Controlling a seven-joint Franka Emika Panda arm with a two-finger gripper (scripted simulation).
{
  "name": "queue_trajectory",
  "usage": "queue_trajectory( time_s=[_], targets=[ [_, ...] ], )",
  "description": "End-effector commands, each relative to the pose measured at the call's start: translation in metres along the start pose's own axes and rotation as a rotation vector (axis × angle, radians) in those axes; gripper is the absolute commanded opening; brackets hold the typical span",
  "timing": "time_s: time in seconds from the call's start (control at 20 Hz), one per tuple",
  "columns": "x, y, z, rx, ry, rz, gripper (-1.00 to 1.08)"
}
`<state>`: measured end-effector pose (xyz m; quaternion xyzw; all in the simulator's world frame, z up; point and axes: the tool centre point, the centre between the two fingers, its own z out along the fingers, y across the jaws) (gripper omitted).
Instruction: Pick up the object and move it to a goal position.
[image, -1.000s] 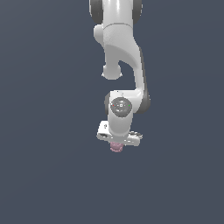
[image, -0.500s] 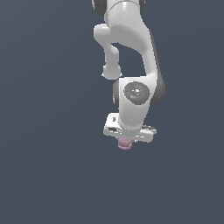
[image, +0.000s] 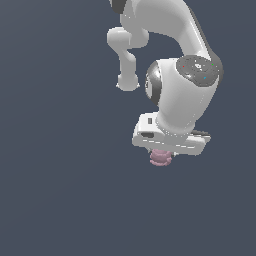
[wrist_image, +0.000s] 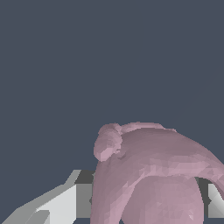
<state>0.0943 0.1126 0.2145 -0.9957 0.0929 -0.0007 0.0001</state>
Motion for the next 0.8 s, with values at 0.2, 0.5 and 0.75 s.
queue_trajectory(
  time_s=[0.2, 0.5, 0.75],
  targets=[
    [0.005, -0.021, -0.039, -0.001, -0.001, 0.001, -1.00],
    [0.008, -0.030, -0.054, -0.001, -0.001, 0.001, -1.00],
    [0.009, -0.032, -0.058, -0.001, -0.001, 0.001, -1.00]
  ],
)
